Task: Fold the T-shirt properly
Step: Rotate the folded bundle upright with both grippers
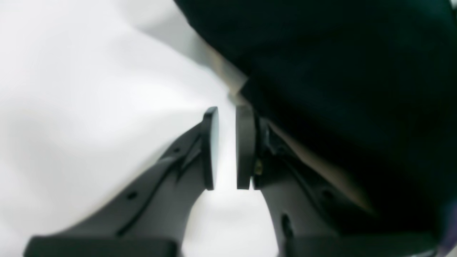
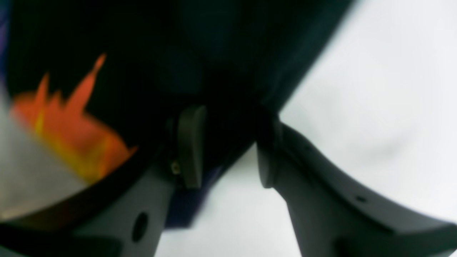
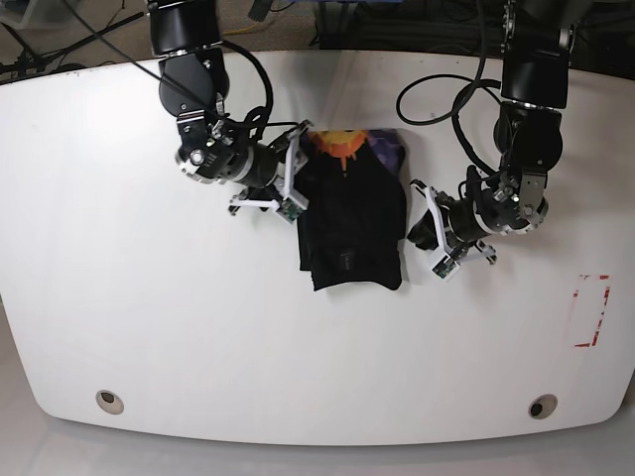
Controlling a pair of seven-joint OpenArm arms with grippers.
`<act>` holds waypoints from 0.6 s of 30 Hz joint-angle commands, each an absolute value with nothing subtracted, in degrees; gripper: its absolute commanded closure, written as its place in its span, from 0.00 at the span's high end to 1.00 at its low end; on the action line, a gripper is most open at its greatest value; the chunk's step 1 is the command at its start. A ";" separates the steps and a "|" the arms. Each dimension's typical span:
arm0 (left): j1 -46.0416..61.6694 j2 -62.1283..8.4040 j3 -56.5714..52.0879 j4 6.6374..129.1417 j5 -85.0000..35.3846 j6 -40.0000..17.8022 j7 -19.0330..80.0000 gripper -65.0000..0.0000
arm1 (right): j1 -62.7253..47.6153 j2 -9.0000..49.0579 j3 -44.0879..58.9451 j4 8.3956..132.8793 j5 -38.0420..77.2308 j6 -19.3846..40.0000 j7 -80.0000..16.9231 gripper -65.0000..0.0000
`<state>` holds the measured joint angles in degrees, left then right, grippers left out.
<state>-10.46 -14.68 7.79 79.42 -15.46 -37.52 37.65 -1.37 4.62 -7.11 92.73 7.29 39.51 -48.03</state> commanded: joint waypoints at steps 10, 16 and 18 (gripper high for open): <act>-9.10 -9.80 4.00 95.96 -16.31 -37.41 47.34 0.14 | -0.13 -0.40 -6.64 97.89 8.40 40.00 -51.30 0.33; -6.20 -4.09 4.09 96.04 -15.08 -34.77 47.96 0.57 | -0.40 2.86 -3.56 101.41 8.48 40.00 -51.47 0.33; -5.41 -2.15 4.62 95.96 -13.41 -31.96 47.87 0.66 | -0.40 3.82 -2.07 101.41 8.57 40.00 -51.47 0.33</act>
<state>-4.54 -3.31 4.47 94.89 -14.68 -34.17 49.06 -1.06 3.22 -2.94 100.33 7.55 39.81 -52.51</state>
